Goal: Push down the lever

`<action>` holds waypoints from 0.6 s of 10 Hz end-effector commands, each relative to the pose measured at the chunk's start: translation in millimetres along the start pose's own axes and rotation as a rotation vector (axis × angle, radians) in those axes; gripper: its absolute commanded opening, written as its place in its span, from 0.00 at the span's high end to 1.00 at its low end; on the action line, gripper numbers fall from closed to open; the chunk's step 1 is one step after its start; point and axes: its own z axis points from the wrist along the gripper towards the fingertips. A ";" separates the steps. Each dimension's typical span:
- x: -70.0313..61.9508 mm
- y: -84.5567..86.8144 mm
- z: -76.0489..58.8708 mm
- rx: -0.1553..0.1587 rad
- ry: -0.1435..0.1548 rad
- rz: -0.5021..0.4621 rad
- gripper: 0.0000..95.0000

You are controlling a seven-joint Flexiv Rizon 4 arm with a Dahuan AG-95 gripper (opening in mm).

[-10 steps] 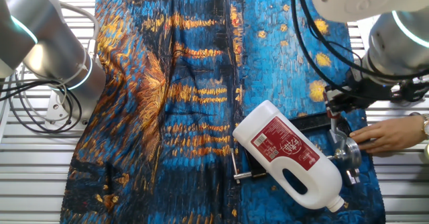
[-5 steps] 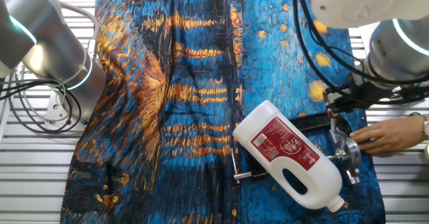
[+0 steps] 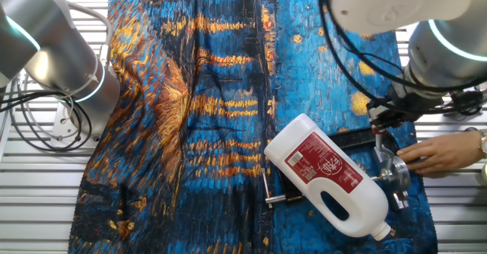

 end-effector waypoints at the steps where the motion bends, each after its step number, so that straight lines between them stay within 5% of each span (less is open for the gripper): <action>1: 0.4 -0.6 0.1 -0.006 -0.025 -0.009 0.80; 6: 0.4 -0.6 0.1 0.000 -0.046 -0.033 0.80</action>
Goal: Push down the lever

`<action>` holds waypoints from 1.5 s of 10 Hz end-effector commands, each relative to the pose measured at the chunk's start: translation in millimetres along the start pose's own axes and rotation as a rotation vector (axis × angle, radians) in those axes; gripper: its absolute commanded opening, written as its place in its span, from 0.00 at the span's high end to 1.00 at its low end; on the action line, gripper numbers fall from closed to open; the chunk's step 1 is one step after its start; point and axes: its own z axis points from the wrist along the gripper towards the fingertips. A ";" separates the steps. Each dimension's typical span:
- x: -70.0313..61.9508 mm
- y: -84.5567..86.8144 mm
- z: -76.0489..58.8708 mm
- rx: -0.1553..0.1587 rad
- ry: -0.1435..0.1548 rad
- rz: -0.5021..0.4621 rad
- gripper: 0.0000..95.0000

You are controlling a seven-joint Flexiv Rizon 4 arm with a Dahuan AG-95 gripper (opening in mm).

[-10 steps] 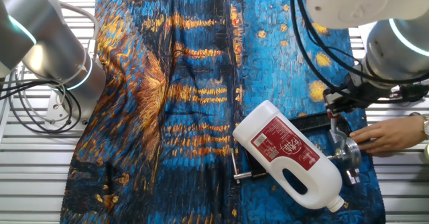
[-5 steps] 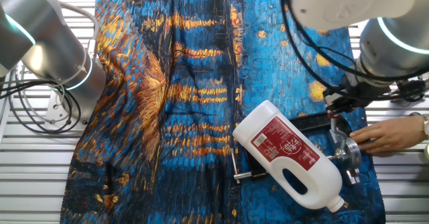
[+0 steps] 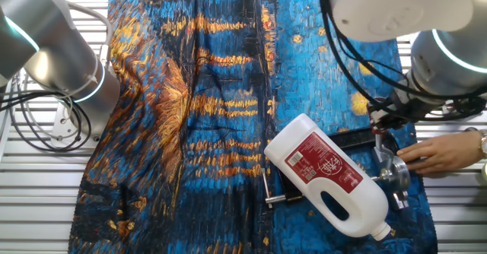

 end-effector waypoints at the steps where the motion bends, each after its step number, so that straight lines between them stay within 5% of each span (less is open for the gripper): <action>1: -1.0 2.3 -0.5 0.006 -0.019 0.033 0.80; 6: -17.3 -7.9 8.3 -0.030 -0.055 0.067 0.80; 7: -21.9 -10.2 9.8 -0.027 -0.061 0.075 1.00; 8: -25.2 -11.9 11.4 -0.025 -0.067 0.077 0.80; 11: -39.3 -17.7 16.4 -0.022 -0.086 0.037 0.80; 12: -41.7 -17.7 18.5 -0.036 -0.091 0.013 1.00; 15: -46.2 -11.0 25.8 -0.072 -0.108 -0.030 1.00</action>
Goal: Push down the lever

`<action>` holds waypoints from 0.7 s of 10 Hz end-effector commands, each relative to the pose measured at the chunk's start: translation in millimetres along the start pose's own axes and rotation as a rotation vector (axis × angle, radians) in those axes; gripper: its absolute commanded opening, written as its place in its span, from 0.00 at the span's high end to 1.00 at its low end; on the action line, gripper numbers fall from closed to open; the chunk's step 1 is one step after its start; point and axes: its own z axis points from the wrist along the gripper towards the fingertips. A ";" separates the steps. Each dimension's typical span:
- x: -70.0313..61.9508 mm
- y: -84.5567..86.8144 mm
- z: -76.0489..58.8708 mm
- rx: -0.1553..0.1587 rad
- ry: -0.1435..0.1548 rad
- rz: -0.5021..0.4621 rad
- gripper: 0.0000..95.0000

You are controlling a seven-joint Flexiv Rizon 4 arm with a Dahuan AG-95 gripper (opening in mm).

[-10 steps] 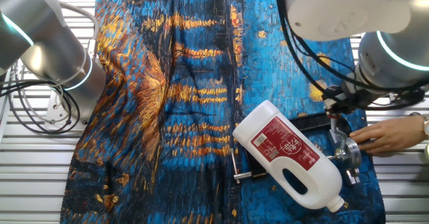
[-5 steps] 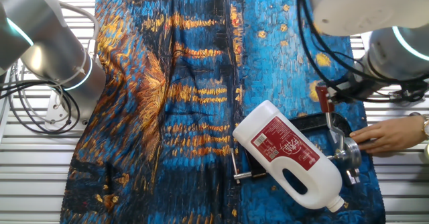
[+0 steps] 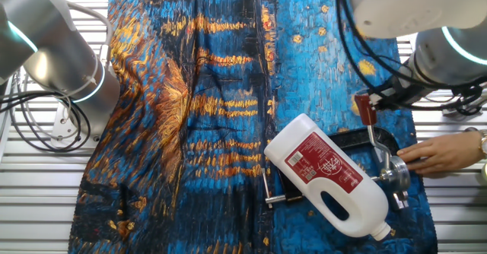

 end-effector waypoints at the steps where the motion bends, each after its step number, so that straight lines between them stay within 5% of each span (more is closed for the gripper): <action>1: -2.7 7.3 5.5 -0.025 -0.012 -0.015 1.00; 2: -2.5 10.7 5.2 -0.024 -0.009 -0.036 0.80; 7: -6.8 10.6 6.0 -0.028 -0.010 -0.036 0.80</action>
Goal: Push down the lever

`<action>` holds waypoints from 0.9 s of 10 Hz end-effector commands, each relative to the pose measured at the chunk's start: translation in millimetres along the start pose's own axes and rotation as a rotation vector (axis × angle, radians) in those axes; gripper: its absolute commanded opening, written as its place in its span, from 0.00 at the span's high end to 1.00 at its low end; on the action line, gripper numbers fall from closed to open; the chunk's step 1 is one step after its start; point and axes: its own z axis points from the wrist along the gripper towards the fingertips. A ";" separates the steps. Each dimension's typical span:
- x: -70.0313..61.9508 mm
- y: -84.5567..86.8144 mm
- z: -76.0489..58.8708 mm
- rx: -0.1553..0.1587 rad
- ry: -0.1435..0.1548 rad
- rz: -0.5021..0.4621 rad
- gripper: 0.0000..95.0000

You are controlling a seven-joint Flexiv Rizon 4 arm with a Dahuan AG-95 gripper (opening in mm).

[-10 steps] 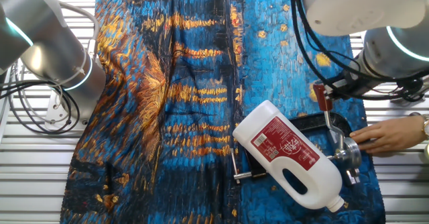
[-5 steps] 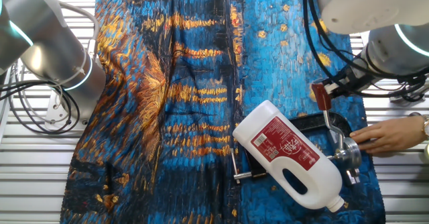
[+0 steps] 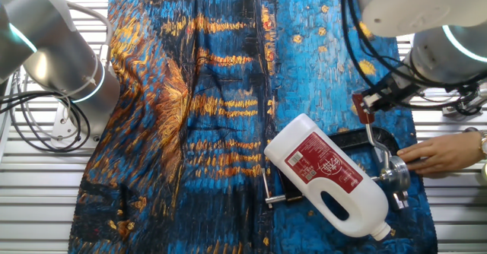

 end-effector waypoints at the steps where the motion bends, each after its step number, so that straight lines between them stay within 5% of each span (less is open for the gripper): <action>1: -1.7 -0.1 1.7 0.000 -0.019 0.016 0.80; 9: -14.9 -0.1 19.8 -0.004 -0.017 0.053 0.80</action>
